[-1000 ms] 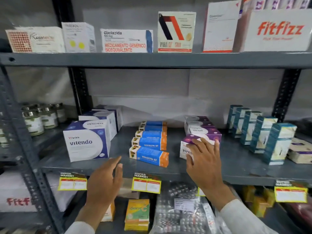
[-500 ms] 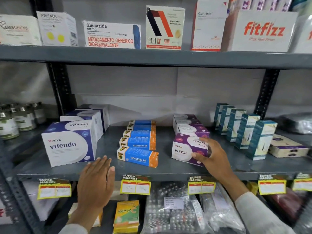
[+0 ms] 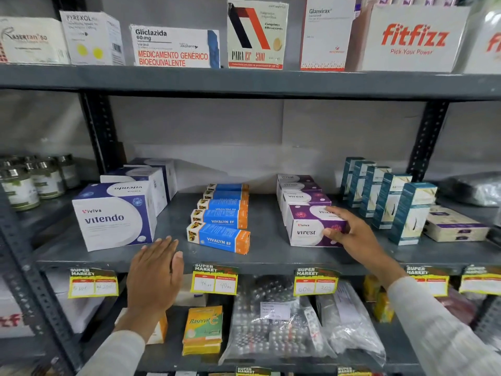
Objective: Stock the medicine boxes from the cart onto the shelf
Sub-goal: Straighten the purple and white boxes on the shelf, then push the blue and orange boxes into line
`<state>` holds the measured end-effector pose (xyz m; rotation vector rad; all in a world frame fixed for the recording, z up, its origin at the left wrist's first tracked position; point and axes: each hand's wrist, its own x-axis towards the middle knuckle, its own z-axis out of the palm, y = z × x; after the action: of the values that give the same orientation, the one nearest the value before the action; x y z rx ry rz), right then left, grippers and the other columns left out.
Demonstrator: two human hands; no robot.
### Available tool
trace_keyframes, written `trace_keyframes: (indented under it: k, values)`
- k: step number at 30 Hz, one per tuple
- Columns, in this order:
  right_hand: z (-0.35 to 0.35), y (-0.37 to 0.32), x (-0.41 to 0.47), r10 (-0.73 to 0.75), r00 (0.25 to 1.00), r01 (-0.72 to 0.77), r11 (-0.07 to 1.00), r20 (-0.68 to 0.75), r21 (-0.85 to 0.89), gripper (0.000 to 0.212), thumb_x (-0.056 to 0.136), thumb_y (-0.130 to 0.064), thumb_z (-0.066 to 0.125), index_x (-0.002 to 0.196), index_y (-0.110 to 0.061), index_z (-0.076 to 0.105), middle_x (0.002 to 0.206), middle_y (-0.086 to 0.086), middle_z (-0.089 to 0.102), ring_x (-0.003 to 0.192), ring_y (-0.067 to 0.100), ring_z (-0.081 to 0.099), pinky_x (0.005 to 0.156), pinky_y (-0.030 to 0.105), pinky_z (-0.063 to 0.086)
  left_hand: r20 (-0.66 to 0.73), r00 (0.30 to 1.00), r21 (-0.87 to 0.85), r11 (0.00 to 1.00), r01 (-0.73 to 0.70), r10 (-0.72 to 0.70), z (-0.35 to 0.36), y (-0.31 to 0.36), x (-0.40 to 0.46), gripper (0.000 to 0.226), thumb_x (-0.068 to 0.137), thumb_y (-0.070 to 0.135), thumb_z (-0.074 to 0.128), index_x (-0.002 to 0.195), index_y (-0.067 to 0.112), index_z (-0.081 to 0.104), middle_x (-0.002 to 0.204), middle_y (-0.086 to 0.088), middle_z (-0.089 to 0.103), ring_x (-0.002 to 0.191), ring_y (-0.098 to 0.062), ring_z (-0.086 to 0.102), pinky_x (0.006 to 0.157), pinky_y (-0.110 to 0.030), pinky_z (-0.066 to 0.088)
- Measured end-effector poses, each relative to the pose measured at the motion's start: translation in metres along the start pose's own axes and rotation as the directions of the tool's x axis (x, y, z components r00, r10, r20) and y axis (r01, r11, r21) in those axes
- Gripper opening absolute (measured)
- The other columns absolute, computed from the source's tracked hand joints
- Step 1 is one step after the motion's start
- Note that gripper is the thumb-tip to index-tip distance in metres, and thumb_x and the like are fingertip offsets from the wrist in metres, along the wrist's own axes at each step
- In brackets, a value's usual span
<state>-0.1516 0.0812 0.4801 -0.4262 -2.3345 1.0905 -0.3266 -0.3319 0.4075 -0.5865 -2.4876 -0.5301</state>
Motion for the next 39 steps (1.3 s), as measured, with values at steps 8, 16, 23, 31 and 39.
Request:
trace_keyframes:
  k: [8,16,23,31,39]
  values:
    - [0.002,-0.002,0.001,0.012,1.0,-0.012,0.999,0.012,-0.036,0.059,0.09,-0.031,0.073,0.143,-0.037,0.05,0.14,-0.001,0.053,0.122,0.021,0.056,0.077,0.022,0.056,-0.003,1.0,-0.001,1.0,0.025,-0.025,0.001,0.002,-0.001,0.062,0.102,0.046,0.027,0.134,0.009,0.065,0.141,-0.011,0.064,0.136,-0.028,0.057,0.118,-0.046,0.037]
    - [0.017,-0.035,-0.022,-0.148,0.935,0.099,0.982,-0.323,-0.163,0.068,0.092,-0.026,0.072,0.152,-0.024,0.04,0.156,0.002,0.045,0.138,0.018,0.046,0.11,0.036,0.046,0.009,1.0,-0.004,1.0,0.028,-0.028,0.002,0.001,0.0,0.067,0.102,0.052,0.022,0.137,0.013,0.063,0.145,-0.008,0.062,0.139,-0.026,0.054,0.12,-0.046,0.036]
    - [0.12,-0.109,-0.033,-0.295,0.95,0.309,0.938,0.104,-0.159,0.041,0.086,-0.048,0.071,0.123,-0.028,0.069,0.115,-0.014,0.066,0.104,0.006,0.062,0.091,0.024,0.05,0.011,1.0,-0.015,0.999,0.029,-0.029,-0.002,-0.001,-0.001,0.062,0.103,0.05,0.025,0.138,0.017,0.063,0.146,-0.004,0.061,0.14,-0.022,0.053,0.121,-0.043,0.035]
    - [0.176,-0.104,-0.003,-0.223,0.965,0.245,0.954,0.135,-0.171,0.033,0.089,-0.026,0.076,0.122,-0.026,0.073,0.127,-0.003,0.068,0.108,0.009,0.062,0.079,-0.002,0.036,0.029,1.0,-0.028,1.0,0.008,-0.007,-0.003,-0.005,0.0,0.065,0.104,0.053,0.019,0.143,0.019,0.058,0.152,-0.002,0.056,0.145,-0.018,0.047,0.124,-0.041,0.03]
    - [0.181,-0.1,0.003,-0.198,0.973,0.21,0.972,0.117,-0.104,0.031,0.09,-0.014,0.075,0.118,-0.025,0.074,0.123,-0.005,0.065,0.109,0.009,0.061,0.075,-0.001,0.043,0.006,1.0,-0.061,0.998,0.007,-0.007,0.001,-0.007,-0.001,0.065,0.104,0.055,0.018,0.144,0.021,0.057,0.153,0.0,0.055,0.146,-0.018,0.045,0.125,-0.04,0.028]
